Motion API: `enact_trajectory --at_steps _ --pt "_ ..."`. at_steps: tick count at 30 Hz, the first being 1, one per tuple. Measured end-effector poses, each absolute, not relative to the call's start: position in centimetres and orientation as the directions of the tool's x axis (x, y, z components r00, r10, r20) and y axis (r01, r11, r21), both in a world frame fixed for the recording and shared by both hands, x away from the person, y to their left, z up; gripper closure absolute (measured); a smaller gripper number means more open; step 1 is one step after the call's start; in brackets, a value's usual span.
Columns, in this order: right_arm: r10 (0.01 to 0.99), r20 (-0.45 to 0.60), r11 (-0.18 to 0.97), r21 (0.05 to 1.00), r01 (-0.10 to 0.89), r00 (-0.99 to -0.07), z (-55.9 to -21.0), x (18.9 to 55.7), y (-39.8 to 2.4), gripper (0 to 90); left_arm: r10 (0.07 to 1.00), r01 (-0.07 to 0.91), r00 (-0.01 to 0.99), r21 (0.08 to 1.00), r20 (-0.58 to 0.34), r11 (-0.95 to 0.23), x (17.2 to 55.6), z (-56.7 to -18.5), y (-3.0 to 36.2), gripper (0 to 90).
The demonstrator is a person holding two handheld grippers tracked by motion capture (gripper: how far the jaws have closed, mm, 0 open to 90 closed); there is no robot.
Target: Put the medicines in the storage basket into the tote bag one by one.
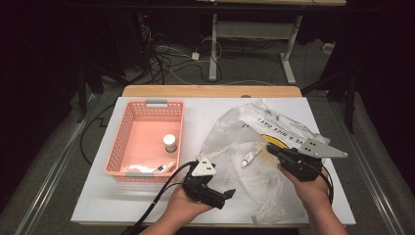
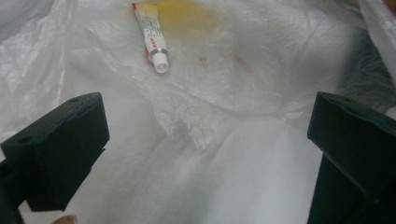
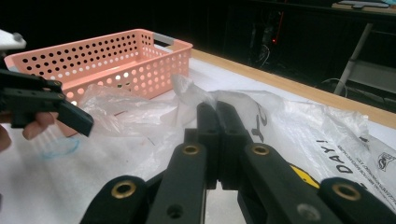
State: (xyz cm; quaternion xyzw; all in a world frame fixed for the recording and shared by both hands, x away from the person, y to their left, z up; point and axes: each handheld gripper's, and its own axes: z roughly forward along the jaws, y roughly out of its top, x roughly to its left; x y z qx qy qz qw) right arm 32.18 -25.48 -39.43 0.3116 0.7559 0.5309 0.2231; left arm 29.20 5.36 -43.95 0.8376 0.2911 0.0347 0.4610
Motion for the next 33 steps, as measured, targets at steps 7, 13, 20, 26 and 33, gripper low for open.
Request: enact_trajectory --at_steps 7,13,20,26,33 --pt "0.713 0.007 0.231 0.942 0.244 -0.701 -39.6 32.3 -25.6 90.0 0.534 0.45 0.823 0.794 -0.192 -0.409 28.5 -42.9 7.0 0.0" --pt "0.714 0.009 0.228 0.942 0.246 -0.7 -39.6 32.3 -25.7 90.0 0.519 0.467 0.819 0.81 -0.245 -0.354 28.3 -42.3 8.5 0.0" --pt "0.718 0.008 0.229 0.941 0.247 -0.696 -39.6 32.4 -25.9 90.0 0.549 0.455 0.805 0.827 -0.224 -0.331 27.5 -41.2 10.6 0.0" --pt "0.715 0.007 0.232 0.941 0.247 -0.699 -39.7 32.4 -25.9 90.0 0.593 0.458 0.776 0.839 -0.215 -0.294 27.1 -40.8 13.2 0.0" --pt "0.713 0.0 0.24 0.94 0.244 -0.701 -39.7 32.4 -25.7 90.0 0.66 0.473 0.727 0.835 -0.19 -0.281 27.8 -41.1 15.7 0.0"
